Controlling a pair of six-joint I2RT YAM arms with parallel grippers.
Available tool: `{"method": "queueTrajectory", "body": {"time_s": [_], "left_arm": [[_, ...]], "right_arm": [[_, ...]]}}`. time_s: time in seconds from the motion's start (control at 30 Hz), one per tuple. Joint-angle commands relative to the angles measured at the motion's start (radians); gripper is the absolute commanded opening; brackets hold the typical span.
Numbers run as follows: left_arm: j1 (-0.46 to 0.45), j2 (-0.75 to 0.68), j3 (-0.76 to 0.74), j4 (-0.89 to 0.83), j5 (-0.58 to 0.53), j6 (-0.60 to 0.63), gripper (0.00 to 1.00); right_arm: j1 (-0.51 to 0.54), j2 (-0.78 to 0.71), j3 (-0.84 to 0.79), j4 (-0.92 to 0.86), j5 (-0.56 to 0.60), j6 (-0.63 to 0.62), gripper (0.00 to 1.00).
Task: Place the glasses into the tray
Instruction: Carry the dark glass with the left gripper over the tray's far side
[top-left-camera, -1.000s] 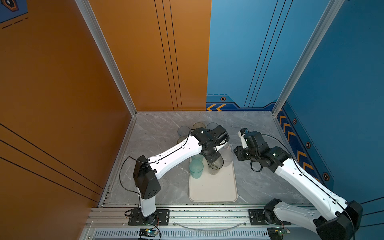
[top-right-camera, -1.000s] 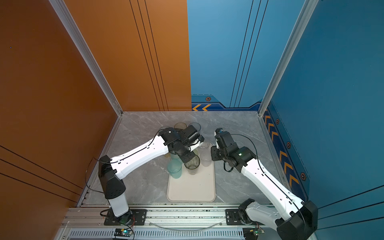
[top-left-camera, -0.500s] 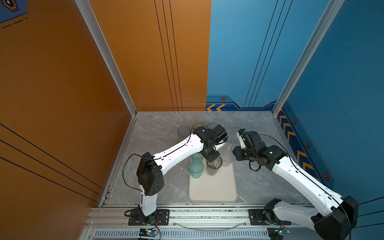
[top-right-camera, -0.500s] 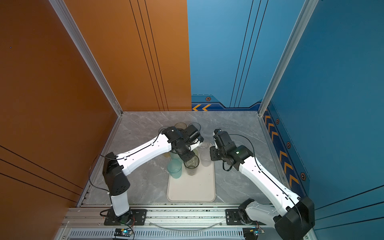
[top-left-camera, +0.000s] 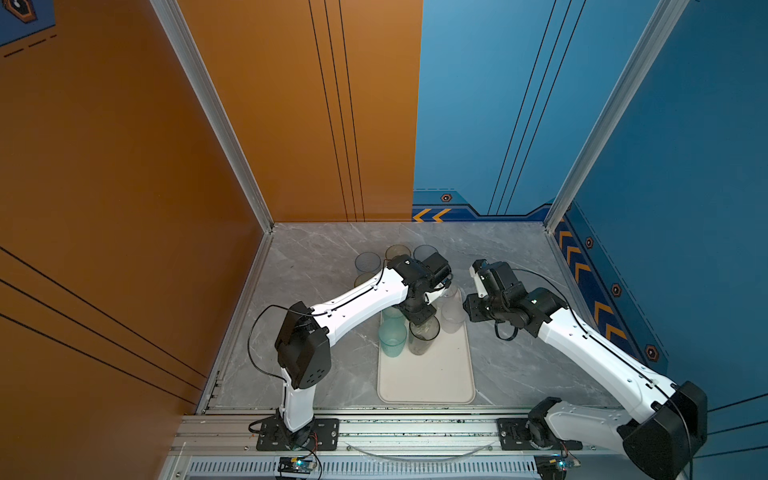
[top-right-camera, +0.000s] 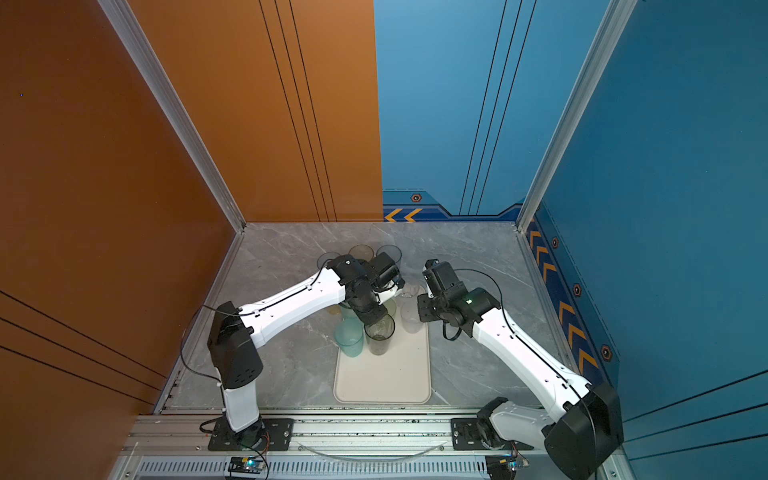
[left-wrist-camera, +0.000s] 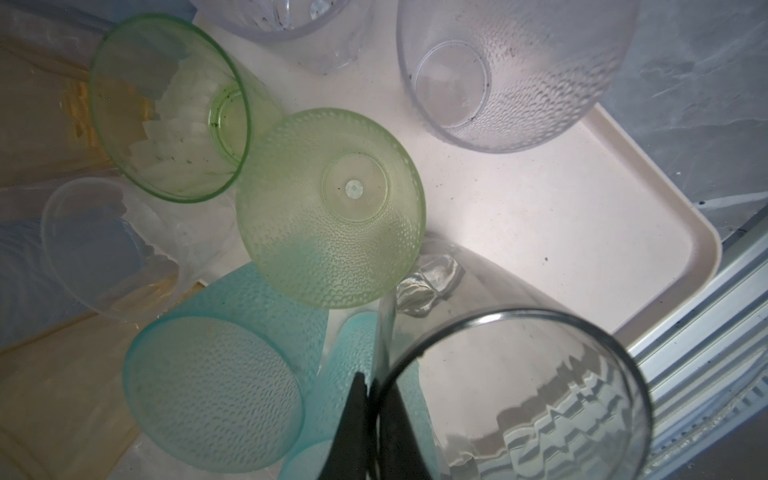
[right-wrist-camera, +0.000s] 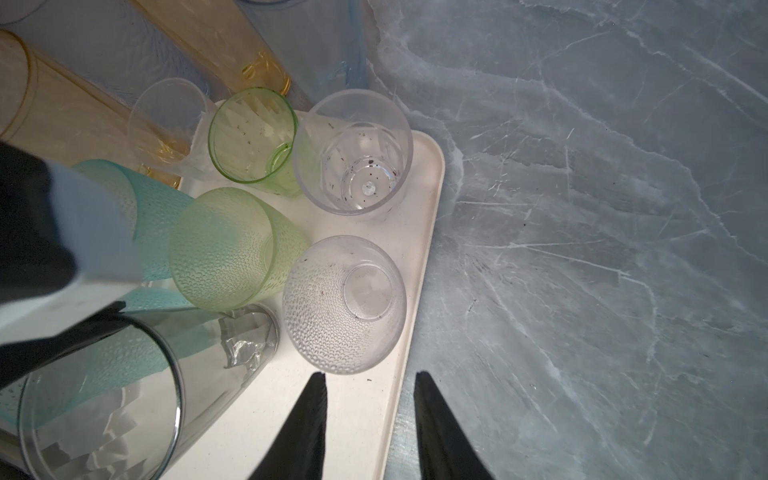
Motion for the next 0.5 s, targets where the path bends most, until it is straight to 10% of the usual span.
{"method": "queueTrajectory", "body": {"time_s": [0.0, 0.47], "left_arm": [[0.01, 0.001, -0.008, 0.004, 0.02, 0.008, 0.05], [0.022, -0.026, -0.057, 0.045, 0.041, 0.0, 0.06]], "right_arm": [[-0.005, 0.015, 0.03, 0.0, -0.01, 0.005, 0.34], [0.003, 0.029, 0.032, 0.004, -0.014, 0.007, 0.34]]}}
